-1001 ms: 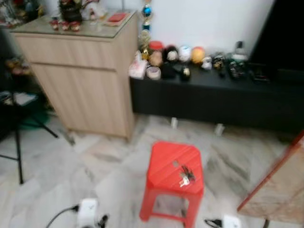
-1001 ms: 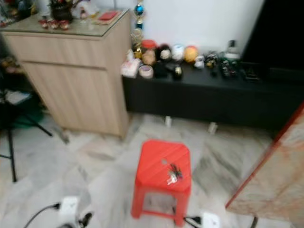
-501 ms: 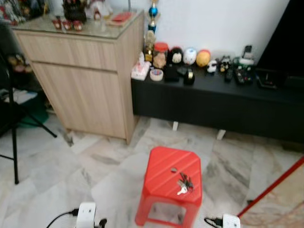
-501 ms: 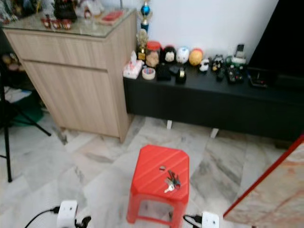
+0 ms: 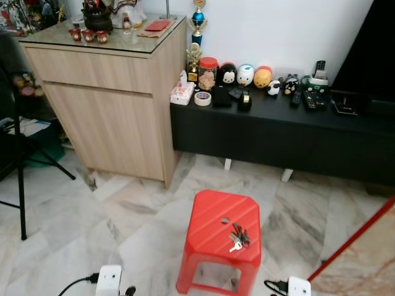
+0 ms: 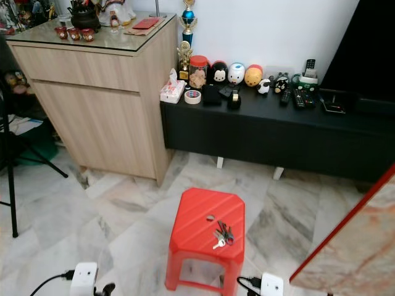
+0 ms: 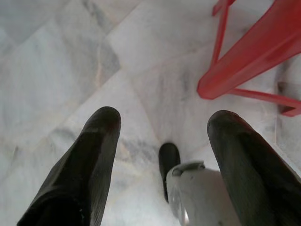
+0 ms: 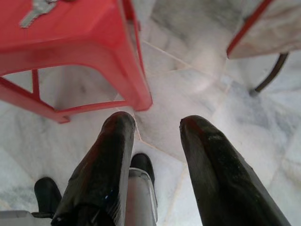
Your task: Hang keys on a hook
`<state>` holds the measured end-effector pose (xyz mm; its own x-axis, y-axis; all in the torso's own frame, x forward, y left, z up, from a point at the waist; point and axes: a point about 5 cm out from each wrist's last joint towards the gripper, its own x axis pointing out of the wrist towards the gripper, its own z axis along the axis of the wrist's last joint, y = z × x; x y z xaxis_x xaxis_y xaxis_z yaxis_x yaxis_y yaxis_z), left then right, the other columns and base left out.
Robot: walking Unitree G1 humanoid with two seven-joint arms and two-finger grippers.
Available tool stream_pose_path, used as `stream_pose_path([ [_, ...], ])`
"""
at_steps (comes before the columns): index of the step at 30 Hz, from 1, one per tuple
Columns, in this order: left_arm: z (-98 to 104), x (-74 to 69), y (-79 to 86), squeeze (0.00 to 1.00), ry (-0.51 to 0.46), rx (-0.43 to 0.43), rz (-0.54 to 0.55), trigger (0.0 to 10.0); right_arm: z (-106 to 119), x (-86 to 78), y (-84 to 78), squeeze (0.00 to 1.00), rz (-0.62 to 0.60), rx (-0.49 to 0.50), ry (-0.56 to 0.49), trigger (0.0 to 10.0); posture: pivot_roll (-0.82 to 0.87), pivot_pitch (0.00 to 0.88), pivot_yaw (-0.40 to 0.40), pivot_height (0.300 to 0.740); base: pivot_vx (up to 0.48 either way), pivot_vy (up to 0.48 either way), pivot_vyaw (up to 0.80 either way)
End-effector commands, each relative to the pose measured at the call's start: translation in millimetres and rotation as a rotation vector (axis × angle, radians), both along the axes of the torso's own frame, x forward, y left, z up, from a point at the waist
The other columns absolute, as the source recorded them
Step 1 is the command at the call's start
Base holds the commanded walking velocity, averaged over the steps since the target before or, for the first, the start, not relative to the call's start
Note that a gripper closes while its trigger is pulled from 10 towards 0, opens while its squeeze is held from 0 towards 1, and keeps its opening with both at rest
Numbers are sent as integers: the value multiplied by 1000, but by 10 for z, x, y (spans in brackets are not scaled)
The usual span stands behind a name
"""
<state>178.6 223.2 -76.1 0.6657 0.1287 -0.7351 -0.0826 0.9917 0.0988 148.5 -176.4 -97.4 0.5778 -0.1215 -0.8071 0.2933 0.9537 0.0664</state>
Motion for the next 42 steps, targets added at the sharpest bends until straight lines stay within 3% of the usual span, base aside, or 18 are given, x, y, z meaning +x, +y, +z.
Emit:
stream_pose_path([
  [1,-2,2,-5,0,1,-6,8,10000,8,-4,-41,0,-9,-23,-12,10000,34,0,-53,729,0,0,0],
  [14,-3,3,-12,0,1,-8,12,10000,18,10,-35,0,-41,-6,-34,10000,30,0,-54,729,0,0,0],
  [42,1,0,10,0,-1,-11,21,10000,23,20,-32,0,-57,-8,-41,10000,32,12,-52,729,0,269,0],
])
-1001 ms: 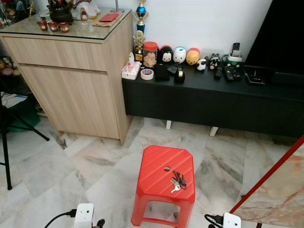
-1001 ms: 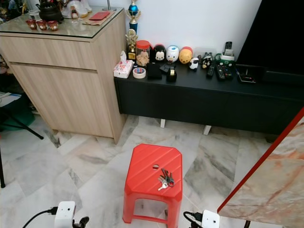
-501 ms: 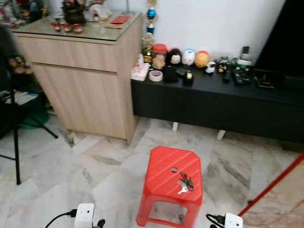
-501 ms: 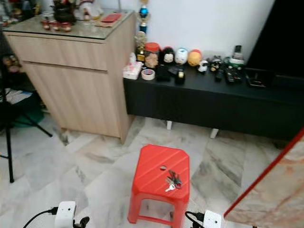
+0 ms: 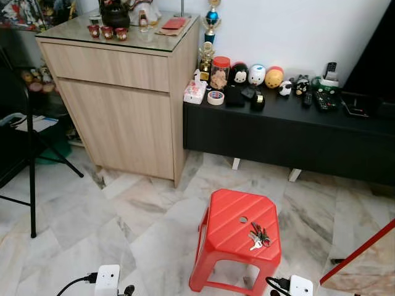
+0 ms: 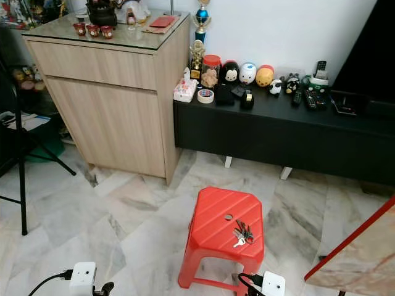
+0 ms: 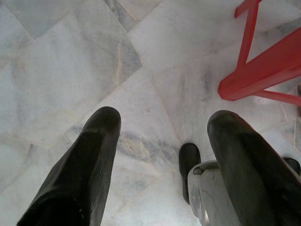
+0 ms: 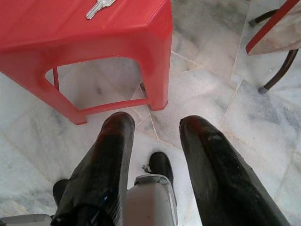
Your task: Hang keys on a hook
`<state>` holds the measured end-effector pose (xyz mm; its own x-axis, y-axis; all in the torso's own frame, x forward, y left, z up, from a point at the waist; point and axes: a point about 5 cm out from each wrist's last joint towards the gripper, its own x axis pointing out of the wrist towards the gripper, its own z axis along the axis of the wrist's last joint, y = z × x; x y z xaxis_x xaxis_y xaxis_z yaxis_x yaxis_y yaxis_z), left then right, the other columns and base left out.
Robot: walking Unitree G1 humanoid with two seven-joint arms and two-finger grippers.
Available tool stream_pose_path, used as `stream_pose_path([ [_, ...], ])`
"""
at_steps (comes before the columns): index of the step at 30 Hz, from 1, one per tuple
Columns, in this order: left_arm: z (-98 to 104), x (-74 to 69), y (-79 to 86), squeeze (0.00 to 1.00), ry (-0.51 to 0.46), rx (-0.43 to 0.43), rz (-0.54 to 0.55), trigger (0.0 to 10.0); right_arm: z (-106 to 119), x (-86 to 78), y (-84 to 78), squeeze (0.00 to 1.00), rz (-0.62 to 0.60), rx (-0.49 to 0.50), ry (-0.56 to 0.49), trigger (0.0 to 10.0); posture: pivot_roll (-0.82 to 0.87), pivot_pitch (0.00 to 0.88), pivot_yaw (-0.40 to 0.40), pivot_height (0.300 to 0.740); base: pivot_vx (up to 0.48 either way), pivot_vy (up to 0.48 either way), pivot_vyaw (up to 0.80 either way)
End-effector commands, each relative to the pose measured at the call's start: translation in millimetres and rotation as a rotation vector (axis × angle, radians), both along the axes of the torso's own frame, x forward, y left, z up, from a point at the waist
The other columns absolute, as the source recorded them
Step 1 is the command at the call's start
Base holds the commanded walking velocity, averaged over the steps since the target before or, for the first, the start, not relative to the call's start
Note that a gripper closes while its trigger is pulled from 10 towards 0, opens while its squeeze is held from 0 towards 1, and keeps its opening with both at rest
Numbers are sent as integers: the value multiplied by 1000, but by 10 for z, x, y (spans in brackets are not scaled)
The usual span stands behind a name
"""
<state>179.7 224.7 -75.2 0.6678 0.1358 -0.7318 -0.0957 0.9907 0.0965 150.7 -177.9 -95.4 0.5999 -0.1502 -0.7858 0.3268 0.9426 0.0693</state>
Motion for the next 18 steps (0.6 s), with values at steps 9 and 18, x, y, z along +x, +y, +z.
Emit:
stream_pose_path([
  [9,-5,-7,-6,0,2,-11,4,10000,3,2,-7,0,-15,3,-7,10000,33,11,-49,729,0,276,0],
  [18,-4,-2,-10,0,1,-11,1,10000,3,2,-6,0,-15,4,-7,10000,33,11,-49,729,0,387,0],
])
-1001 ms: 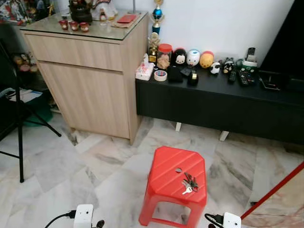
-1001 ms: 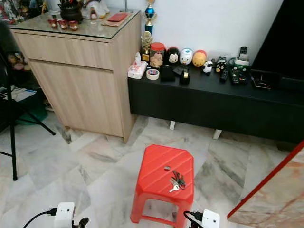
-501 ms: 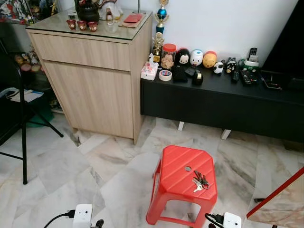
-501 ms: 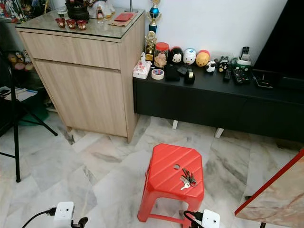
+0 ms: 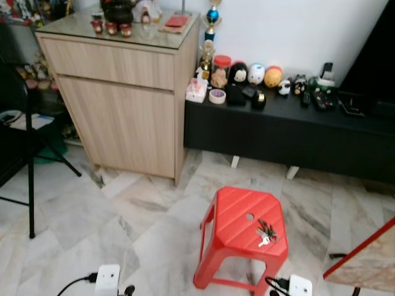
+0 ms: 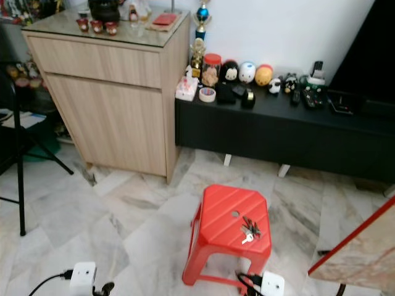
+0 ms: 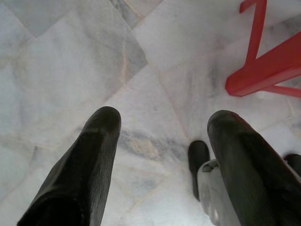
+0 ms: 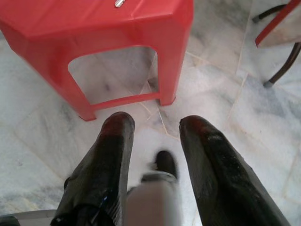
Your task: Hang keys on a hook
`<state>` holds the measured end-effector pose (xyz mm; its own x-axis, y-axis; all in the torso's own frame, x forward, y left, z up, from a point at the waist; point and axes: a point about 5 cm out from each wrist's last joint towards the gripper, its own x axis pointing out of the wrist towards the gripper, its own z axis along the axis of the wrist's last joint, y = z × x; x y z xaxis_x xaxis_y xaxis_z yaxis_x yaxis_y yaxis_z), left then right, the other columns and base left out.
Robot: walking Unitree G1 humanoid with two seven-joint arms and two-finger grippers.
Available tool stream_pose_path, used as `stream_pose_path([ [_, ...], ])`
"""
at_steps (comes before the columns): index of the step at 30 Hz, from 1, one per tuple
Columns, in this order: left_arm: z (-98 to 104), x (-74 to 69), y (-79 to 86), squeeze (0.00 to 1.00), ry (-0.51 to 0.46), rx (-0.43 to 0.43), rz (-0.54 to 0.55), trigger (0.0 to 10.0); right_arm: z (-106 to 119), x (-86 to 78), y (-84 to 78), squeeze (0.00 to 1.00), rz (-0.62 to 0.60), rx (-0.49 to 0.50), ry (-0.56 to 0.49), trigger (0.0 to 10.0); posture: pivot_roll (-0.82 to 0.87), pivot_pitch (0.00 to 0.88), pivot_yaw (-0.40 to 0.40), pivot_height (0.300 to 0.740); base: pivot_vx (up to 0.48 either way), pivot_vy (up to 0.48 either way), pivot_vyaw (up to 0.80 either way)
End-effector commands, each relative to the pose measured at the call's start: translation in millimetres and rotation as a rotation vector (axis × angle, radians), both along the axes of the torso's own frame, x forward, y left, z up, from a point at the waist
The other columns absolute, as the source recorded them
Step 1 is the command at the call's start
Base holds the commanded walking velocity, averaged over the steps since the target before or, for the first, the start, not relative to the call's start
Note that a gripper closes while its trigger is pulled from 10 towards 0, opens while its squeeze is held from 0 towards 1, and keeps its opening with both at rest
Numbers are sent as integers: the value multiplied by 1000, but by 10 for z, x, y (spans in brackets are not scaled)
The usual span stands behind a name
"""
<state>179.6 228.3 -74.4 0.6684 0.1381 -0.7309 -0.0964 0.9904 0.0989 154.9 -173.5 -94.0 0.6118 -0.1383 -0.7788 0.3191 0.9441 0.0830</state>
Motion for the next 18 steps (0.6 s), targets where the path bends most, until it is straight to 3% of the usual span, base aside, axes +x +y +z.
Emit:
stream_pose_path([
  [1,-12,0,-47,0,2,-14,0,10000,-10,-39,-51,0,-22,-6,7,10000,33,11,-49,729,0,416,0],
  [5,-13,-3,-47,0,2,-12,-1,10000,-11,-41,-49,0,-21,-6,8,10000,36,14,-49,729,0,338,0],
  [18,6,18,-48,0,-25,-5,-5,10000,-9,-38,-49,0,-20,-6,4,10000,38,14,-49,729,0,0,0],
])
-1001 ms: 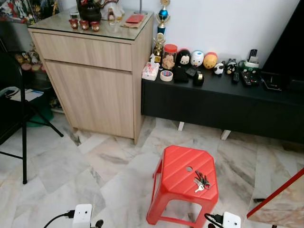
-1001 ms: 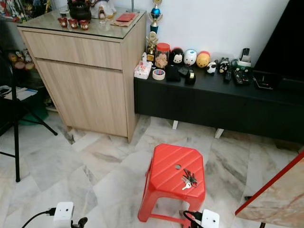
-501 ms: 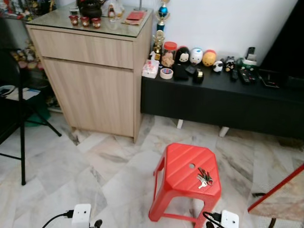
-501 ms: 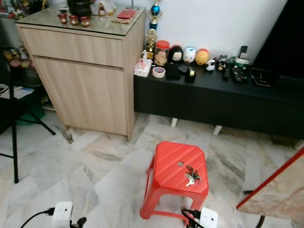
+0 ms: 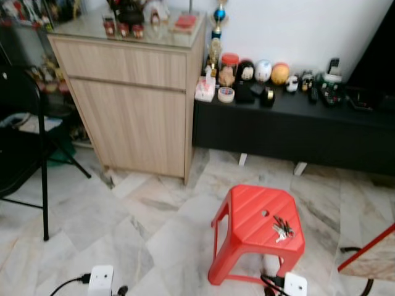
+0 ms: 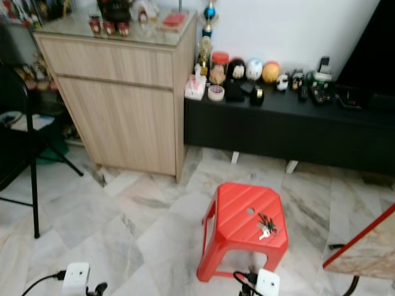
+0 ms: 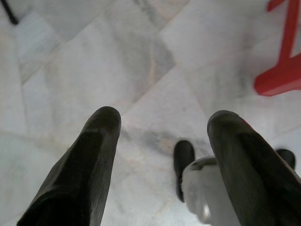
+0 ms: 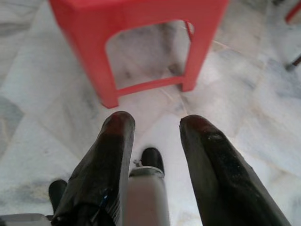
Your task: Hang keys on a hook
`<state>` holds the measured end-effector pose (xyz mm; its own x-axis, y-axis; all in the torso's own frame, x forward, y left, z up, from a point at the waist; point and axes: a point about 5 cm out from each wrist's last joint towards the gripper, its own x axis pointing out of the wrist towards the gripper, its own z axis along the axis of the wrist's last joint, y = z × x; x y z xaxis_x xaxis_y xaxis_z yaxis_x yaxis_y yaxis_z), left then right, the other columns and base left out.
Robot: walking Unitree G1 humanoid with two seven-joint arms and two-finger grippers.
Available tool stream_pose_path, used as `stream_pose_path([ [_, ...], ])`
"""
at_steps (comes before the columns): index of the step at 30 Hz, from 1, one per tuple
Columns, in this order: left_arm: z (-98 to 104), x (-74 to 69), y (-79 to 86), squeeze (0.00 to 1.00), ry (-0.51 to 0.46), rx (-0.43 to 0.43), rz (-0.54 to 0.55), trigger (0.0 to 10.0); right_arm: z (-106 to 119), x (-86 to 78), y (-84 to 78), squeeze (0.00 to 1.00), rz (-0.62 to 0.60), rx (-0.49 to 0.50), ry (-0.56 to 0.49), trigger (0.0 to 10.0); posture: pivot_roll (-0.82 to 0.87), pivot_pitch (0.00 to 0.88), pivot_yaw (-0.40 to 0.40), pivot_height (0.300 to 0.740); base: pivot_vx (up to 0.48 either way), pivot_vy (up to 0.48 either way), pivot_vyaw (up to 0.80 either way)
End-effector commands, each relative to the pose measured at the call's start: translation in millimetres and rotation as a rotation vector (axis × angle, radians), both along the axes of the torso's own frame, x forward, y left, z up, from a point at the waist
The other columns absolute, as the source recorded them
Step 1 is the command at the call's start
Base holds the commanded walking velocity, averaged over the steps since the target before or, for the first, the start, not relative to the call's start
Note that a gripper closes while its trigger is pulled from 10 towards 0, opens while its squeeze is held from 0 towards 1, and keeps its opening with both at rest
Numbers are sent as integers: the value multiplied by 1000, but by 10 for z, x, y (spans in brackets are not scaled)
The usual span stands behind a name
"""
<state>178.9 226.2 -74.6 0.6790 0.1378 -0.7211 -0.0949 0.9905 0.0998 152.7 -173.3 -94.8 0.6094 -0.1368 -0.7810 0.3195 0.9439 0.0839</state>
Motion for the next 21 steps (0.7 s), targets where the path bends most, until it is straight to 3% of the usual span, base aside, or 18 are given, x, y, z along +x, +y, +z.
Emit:
stream_pose_path([
  [1,16,41,-30,0,-17,-4,-4,10000,1,-15,-55,0,-26,-9,-3,10000,41,20,-51,729,0,0,0],
  [11,143,250,-30,0,-112,17,0,10000,39,27,-62,0,-26,0,-68,10000,42,38,-56,729,0,0,0],
  [14,281,428,-38,0,-223,7,-8,10000,65,49,-74,0,-34,9,-115,10000,51,43,-59,729,0,0,0],
  [16,296,445,-39,0,-235,6,-9,10000,68,52,-74,0,-34,10,-120,10000,51,43,-59,729,0,0,0],
  [18,429,574,-82,0,-345,7,-54,10000,89,66,-82,0,-18,8,-155,10000,44,42,-65,729,0,0,0],
  [21,541,662,-122,0,-436,4,-66,10000,108,71,-96,0,-25,0,-186,10000,47,35,-68,729,0,0,0],
])
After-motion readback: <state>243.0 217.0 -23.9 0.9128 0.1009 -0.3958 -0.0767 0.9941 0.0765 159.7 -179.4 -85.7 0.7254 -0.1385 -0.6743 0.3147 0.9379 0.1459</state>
